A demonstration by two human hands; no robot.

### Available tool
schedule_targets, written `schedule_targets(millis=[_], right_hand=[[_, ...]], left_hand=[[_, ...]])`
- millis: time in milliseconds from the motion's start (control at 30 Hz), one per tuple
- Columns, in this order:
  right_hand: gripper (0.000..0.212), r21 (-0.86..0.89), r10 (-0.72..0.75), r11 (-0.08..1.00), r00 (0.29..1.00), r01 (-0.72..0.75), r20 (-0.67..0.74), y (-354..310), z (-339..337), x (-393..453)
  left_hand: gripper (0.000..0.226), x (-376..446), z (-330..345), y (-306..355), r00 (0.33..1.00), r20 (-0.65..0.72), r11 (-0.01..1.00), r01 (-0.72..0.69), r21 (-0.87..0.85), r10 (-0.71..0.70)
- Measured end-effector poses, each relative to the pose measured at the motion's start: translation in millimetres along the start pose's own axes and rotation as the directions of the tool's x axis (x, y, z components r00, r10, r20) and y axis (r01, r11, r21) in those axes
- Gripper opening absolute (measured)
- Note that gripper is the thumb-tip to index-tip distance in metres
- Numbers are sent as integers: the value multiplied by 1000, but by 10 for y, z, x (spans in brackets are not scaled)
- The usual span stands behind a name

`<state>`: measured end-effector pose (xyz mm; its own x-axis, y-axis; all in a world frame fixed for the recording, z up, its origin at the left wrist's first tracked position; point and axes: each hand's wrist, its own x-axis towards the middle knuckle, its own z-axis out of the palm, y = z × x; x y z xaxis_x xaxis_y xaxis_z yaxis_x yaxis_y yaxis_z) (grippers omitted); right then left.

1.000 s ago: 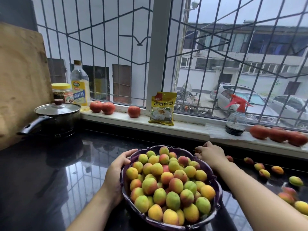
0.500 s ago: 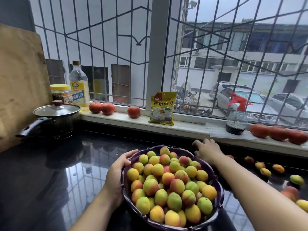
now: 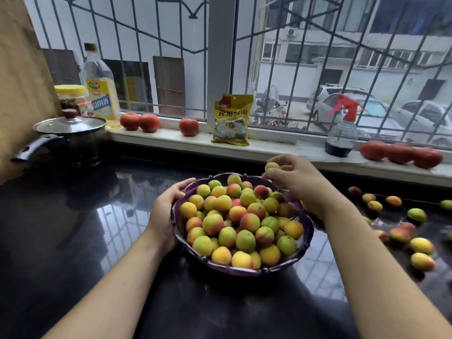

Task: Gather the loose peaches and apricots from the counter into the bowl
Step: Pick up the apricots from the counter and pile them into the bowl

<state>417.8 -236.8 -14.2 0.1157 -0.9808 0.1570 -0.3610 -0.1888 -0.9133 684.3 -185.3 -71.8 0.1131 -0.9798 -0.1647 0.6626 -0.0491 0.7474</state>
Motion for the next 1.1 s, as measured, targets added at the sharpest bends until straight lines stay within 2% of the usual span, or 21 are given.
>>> schedule_targets(millis=[100, 300, 433, 533, 700, 833, 967, 1100], right_hand=[[27, 32, 12, 999, 999, -11, -37, 41, 87, -103], [23, -188, -99, 979, 992, 83, -77, 43, 107, -173], [31, -178, -98, 980, 994, 88, -50, 58, 96, -84], [25, -221, -112, 970, 993, 102, -35, 66, 107, -21], [24, -296, -129, 951, 985, 90, -117, 42, 192, 68], [21, -363, -142, 926, 986, 101, -88, 8, 236, 42], [18, -542, -170, 835, 982, 96, -88, 7, 304, 66], [13, -604, -172, 791, 983, 95, -71, -19, 332, 74]], left_hand=[[54, -11, -9, -10, 1000, 4, 1000, -7, -4, 7], [53, 52, -73, -54, 1000, 3, 999, -8, 48, 8], [53, 60, -69, -47, 1000, 13, 999, 0, 43, -1], [51, 39, -55, -41, 1000, 13, 999, 0, 42, 0], [52, 33, -55, -48, 1000, 12, 1000, 12, 24, -12], [50, 40, -51, -48, 1000, 7, 1000, 8, 27, -8], [47, 36, -55, -56, 1000, 0, 999, -3, 33, 3], [46, 8, -43, -52, 1000, 9, 999, -9, 42, 9]])
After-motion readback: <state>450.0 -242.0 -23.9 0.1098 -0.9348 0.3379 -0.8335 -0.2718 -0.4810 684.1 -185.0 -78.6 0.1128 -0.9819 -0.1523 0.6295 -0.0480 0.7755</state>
